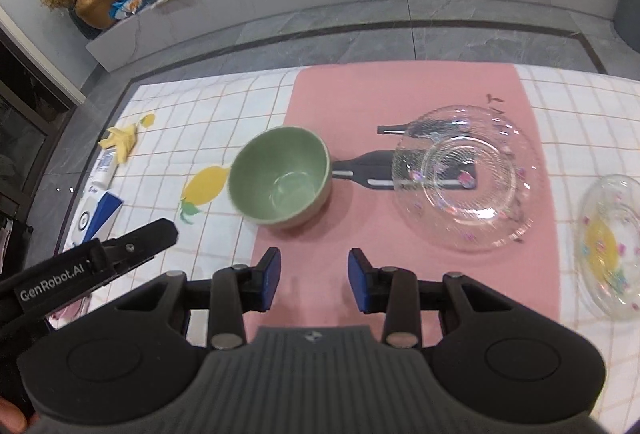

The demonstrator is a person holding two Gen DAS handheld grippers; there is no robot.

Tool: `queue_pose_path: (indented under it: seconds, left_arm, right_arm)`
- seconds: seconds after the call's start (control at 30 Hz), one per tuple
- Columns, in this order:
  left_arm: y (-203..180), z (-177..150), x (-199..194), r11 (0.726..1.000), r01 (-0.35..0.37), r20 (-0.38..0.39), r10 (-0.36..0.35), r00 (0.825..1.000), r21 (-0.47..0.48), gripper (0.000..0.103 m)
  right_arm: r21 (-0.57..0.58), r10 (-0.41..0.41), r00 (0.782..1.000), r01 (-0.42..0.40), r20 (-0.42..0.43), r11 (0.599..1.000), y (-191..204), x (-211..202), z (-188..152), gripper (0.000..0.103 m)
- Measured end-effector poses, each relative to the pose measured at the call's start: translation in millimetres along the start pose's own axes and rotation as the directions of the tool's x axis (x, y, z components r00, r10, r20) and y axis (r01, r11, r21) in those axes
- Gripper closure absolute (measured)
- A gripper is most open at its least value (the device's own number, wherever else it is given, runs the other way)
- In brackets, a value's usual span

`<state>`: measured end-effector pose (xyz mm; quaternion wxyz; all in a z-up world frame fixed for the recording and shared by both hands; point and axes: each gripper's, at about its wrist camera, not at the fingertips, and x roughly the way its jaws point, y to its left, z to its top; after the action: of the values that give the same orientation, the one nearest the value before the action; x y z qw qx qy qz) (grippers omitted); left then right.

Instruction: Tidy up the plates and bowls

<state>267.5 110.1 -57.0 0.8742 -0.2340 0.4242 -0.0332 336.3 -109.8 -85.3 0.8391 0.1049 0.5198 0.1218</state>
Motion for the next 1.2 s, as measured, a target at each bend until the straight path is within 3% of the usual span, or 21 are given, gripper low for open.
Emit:
queue_pose_path:
  seconds: [0.33, 0.53, 0.67, 0.93, 1.2]
  left_arm:
    - [3.5, 11.2, 58.4, 0.999, -0.019, -0.059, 0.017, 0.998, -0.033, 0.069]
    - [4.2, 13.2, 70.8, 0.998, -0.045, -0.075, 0.042, 0.996, -0.036, 0.083]
    - [3.9, 13.9, 73.2, 0.998, -0.064, -0.076, 0.062, 0.995, -0.028, 0.092]
    - [-5.1, 11.3, 72.3, 0.994, -0.108, -0.079, 0.109, 0.991, 0.012, 0.094]
    - [-4.1, 4.3, 39.6, 0.996, -0.090, -0.075, 0.089, 0.993, -0.011, 0.094]
  right_arm:
    - [0.033, -0.017, 0.998, 0.019, -0.058, 0.999, -5.5, 57.6, 34.8, 0.073]
    - [0.058, 0.020, 0.997, -0.016, -0.069, 0.998, -9.9, 73.5, 37.7, 0.086]
    - [0.084, 0.038, 0.997, -0.032, -0.071, 0.996, -12.5, 75.9, 39.3, 0.089]
    - [0.081, 0.033, 0.997, -0.027, -0.076, 0.996, -11.3, 74.1, 38.5, 0.091]
    - [0.088, 0.047, 0.996, -0.040, -0.080, 0.995, -6.5, 47.8, 26.6, 0.091]
